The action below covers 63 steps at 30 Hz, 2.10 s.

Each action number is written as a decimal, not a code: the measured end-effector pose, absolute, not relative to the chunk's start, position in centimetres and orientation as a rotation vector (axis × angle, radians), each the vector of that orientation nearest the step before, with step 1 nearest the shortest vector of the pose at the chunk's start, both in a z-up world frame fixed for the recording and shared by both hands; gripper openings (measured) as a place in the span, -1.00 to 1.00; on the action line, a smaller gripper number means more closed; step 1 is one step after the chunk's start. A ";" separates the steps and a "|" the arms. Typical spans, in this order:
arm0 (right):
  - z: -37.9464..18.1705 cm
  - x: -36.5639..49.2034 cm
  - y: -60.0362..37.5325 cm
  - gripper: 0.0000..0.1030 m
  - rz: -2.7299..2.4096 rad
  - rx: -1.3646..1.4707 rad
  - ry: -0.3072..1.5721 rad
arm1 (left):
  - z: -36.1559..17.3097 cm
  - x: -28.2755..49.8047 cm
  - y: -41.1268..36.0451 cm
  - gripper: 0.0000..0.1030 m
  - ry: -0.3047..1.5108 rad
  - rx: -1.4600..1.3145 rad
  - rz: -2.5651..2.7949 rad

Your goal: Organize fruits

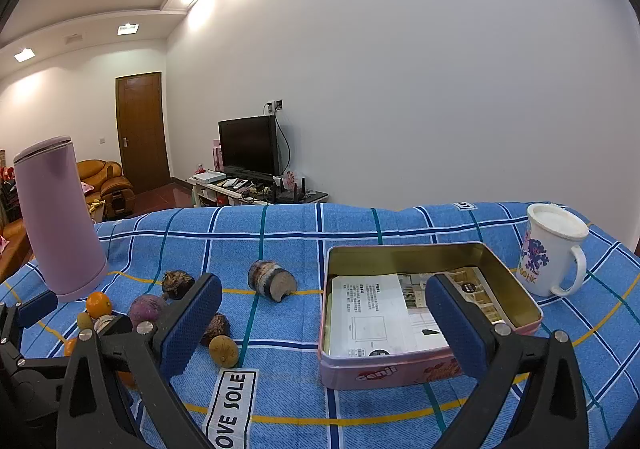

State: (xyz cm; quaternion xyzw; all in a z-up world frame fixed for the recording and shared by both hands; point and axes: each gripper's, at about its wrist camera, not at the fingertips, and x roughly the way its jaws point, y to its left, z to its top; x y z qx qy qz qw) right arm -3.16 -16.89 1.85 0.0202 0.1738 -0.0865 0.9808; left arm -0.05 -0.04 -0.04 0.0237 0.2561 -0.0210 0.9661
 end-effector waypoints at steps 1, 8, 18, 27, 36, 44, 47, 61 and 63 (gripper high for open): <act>1.8 -3.2 -16.9 0.98 -0.174 0.040 0.350 | 0.0 -0.1 0.0 1.00 0.518 0.047 -0.043; 1.9 -3.1 -16.9 0.98 -0.174 0.041 0.349 | -0.1 -0.1 0.1 1.00 0.519 0.044 -0.042; 1.9 -3.2 -16.9 0.98 -0.174 0.040 0.348 | -0.1 -0.1 0.1 1.00 0.517 0.045 -0.043; 1.9 -3.2 -16.9 0.98 -0.172 0.042 0.347 | -0.1 -0.1 0.1 1.00 0.517 0.045 -0.043; 1.8 -3.1 -16.8 0.98 -0.162 0.043 0.352 | 0.0 -0.2 0.0 1.00 0.524 0.046 -0.045; 1.7 -3.1 -16.7 0.98 -0.144 0.041 0.352 | 0.2 0.4 1.0 1.00 0.537 0.076 -0.036; 1.7 -3.3 -16.5 0.98 -0.128 0.039 0.340 | 1.1 0.9 3.5 1.00 0.523 0.052 0.016; -0.2 -0.8 -12.1 0.46 0.251 0.062 0.572 | 1.4 2.2 11.2 1.00 0.584 0.063 0.069; -0.8 -0.2 -10.5 0.46 0.302 0.046 0.618 | 1.0 2.0 11.4 1.00 0.622 0.040 -0.021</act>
